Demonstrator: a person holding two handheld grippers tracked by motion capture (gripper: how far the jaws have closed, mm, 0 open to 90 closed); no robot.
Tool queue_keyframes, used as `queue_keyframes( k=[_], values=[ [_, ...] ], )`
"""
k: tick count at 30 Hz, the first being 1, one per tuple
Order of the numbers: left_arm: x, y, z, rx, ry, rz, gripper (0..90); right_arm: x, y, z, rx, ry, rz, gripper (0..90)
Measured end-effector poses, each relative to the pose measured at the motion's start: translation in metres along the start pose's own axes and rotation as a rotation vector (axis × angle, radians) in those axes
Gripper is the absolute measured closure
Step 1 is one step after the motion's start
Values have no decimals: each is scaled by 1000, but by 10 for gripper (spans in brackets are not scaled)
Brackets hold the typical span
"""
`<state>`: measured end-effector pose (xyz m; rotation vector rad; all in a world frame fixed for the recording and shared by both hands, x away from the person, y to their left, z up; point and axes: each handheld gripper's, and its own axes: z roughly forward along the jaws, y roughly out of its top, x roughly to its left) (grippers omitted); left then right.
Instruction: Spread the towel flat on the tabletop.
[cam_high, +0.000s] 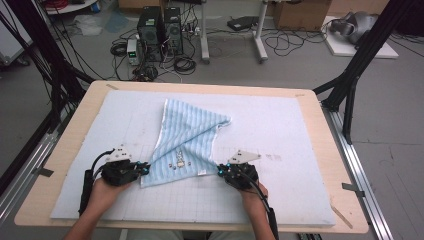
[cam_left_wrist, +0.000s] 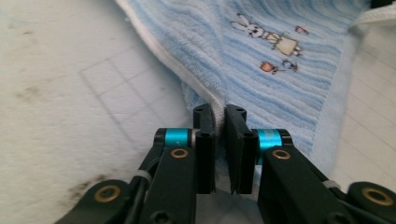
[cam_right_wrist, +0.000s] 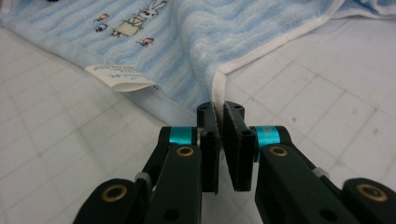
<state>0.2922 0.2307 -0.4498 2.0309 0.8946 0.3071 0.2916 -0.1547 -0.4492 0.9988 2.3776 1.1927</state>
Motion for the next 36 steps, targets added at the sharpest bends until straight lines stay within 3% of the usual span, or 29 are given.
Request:
queue_keyframes(
  k=[7, 8, 14, 17, 19, 20, 23, 24, 26, 30, 36],
  values=[
    [-33, -2, -3, -40, -91, 42, 831, 7, -28, -41, -71, -46, 55, 849],
    [-38, -3, -2, -43, -102, 47, 829, 10, -38, -54, -85, -62, 72, 848],
    [-67, -7, 0, -45, -170, 94, 829, 23, -59, -84, -85, -104, 60, 848],
    [-75, -8, 1, -51, -169, 103, 789, 28, -71, -101, -91, -123, 66, 846],
    [-74, -9, 2, -81, -91, 74, 562, 29, -78, -108, -94, -132, 83, 827],
    [-70, -9, 1, -103, -81, 30, 492, 28, -82, -110, -98, -135, 104, 798],
    [-61, -9, -4, -173, -45, -18, 437, 23, -84, -116, -136, -148, 163, 589],
    [-58, -7, -5, -180, -44, -31, 434, 21, -82, -118, -163, -159, 182, 488],
    [-51, -2, -6, -193, -46, -53, 415, 15, -78, -121, -223, -165, 210, 393],
    [-39, 7, -7, -223, -38, -84, 400, -1, -58, -119, -273, -157, 209, 304],
    [-23, 18, -2, -250, -35, -129, 389, -16, -34, -104, -259, -165, 190, 275]
  ],
)
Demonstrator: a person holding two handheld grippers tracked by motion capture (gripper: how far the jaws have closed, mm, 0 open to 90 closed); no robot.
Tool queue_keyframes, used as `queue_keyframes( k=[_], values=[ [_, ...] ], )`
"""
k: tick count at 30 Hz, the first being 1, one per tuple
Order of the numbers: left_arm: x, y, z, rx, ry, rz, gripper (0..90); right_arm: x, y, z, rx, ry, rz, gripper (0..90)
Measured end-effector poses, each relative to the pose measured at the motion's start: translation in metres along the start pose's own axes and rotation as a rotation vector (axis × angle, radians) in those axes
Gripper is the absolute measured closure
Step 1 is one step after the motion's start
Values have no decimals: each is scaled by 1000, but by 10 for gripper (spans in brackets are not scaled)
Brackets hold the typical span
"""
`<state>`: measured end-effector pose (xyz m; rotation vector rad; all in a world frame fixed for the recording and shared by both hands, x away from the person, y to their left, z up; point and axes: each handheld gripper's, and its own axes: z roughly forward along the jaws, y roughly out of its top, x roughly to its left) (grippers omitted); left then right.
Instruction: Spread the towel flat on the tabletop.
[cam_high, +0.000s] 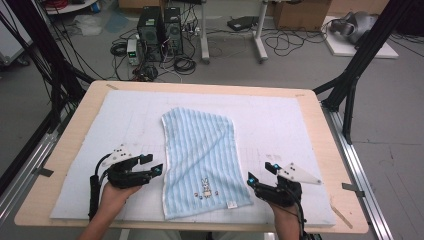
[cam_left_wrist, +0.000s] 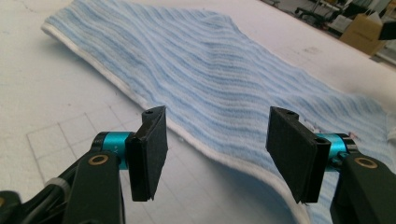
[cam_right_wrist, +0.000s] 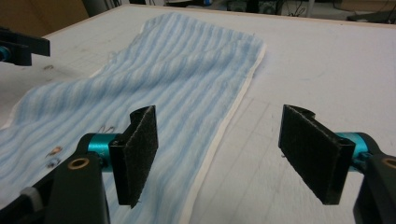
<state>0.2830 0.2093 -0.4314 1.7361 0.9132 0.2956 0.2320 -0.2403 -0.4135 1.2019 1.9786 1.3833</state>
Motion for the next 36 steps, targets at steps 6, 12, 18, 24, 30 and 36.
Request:
queue_keyframes(
  k=[6, 12, 18, 24, 30, 36],
  values=[
    [9, 13, 10, -13, 32, 0, 383, -6, 16, 49, 120, -5, -53, 354],
    [11, 23, 29, 18, 45, 35, 354, -7, 18, 74, 179, -3, -16, 362],
    [1, 19, 54, 137, 50, 58, 396, 4, 19, 89, 232, 4, -42, 426],
    [-12, 8, 71, 299, 54, 150, 565, 18, 11, 106, 347, 7, -103, 476],
    [-17, 5, 70, 287, 56, 186, 836, 25, 7, 103, 339, 34, -137, 781],
    [-20, 4, 61, 294, 21, 173, 871, 22, 2, 92, 327, 74, -123, 851]
  ],
)
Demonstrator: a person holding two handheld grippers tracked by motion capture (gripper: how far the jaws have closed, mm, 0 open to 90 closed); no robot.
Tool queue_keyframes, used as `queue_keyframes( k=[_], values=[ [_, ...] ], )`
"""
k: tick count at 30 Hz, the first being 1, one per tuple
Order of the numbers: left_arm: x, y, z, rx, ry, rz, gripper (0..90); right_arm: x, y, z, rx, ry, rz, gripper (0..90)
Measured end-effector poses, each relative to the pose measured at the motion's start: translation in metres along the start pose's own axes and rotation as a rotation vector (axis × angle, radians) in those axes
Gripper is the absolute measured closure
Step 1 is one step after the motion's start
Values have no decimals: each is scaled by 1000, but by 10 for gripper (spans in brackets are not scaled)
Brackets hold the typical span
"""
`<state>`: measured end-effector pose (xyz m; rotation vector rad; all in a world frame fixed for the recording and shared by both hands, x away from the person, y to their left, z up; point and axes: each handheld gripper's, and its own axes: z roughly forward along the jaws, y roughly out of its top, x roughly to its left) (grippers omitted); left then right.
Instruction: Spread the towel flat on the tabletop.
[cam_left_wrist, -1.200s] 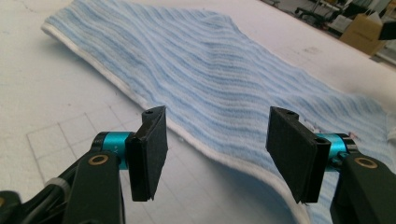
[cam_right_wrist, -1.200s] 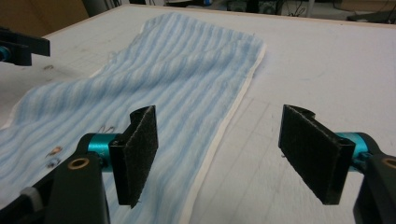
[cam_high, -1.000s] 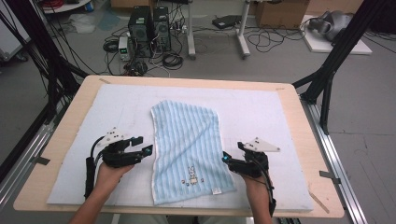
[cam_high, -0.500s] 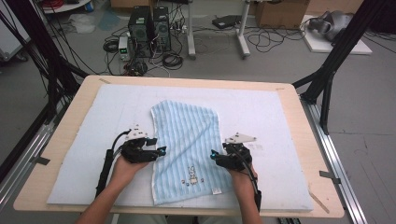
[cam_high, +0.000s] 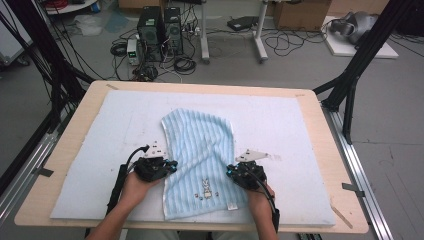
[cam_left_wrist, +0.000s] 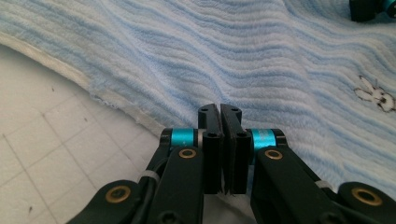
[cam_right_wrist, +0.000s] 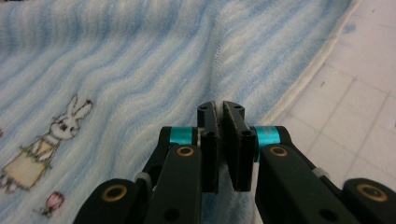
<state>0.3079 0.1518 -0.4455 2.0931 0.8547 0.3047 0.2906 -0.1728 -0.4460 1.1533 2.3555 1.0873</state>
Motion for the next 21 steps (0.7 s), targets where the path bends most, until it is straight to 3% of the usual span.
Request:
queue_keyframes(
  k=[8, 17, 21],
  values=[
    [-11, -12, -18, -23, -56, 3, 871, 5, -27, -31, -41, -4, 7, 849],
    [-29, -24, -33, -57, -142, -12, 872, 15, -44, -59, -93, 9, 18, 846],
    [-35, -32, -36, -35, -179, 4, 872, 23, -57, -68, -102, 18, 11, 845]
  ],
)
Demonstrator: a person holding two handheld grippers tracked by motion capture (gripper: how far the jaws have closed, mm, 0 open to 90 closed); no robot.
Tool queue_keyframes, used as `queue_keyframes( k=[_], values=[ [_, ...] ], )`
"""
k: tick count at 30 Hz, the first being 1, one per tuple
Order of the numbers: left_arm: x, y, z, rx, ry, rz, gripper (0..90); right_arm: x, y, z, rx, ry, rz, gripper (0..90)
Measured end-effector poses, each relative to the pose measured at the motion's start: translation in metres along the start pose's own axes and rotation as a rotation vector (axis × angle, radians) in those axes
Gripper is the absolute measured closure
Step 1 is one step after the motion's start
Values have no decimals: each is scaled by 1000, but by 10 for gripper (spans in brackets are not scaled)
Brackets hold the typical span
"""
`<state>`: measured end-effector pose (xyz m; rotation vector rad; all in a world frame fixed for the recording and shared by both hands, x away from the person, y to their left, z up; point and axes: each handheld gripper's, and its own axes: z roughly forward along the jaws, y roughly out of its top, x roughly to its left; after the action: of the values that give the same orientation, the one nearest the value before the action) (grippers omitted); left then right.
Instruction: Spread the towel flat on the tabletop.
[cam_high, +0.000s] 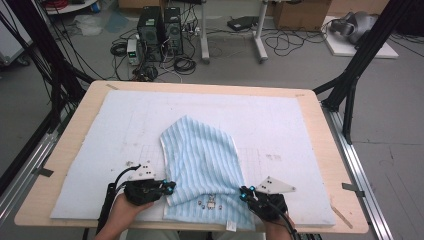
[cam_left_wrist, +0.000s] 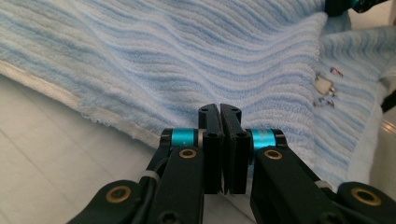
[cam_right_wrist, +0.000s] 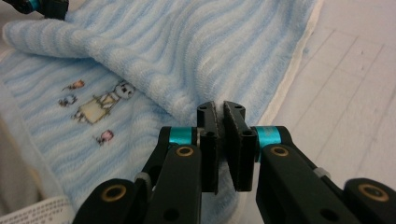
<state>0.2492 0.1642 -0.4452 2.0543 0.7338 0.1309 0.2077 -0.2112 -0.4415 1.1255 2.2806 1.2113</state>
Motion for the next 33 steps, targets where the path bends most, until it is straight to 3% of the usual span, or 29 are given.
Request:
queue_keyframes(
  k=[3, 4, 6, 7, 11, 14, 21, 26, 28, 31, 33],
  values=[
    [0, -2, -2, 5, -22, -5, 862, 5, -8, -5, -6, 11, 9, 833],
    [1, -1, -3, 1, -17, -11, 817, 5, -10, -6, -10, 19, 11, 816],
    [5, 2, -3, -22, 13, -47, 592, 4, -10, -8, -33, 38, 24, 751],
    [9, 4, -4, -41, 32, -62, 533, 2, -8, -9, -52, 37, 32, 708],
    [25, 14, -9, -128, 83, -106, 468, -9, 7, -7, -92, 1, 81, 592],
    [36, 20, -7, -161, 121, -118, 452, -15, 20, 1, -88, -22, 75, 555],
    [54, 35, 11, -136, 195, -120, 388, -26, 47, 42, -1, -86, 69, 464],
    [57, 42, 24, -84, 215, -108, 389, -26, 55, 67, 76, -105, 63, 540],
    [57, 42, 30, -54, 208, -103, 416, -26, 54, 74, 126, -107, 52, 635],
    [56, 40, 39, 26, 202, -74, 501, -26, 53, 74, 126, -102, 50, 778],
    [51, 39, 41, 34, 233, -34, 570, -27, 52, 72, 128, -87, 49, 843]
  ],
)
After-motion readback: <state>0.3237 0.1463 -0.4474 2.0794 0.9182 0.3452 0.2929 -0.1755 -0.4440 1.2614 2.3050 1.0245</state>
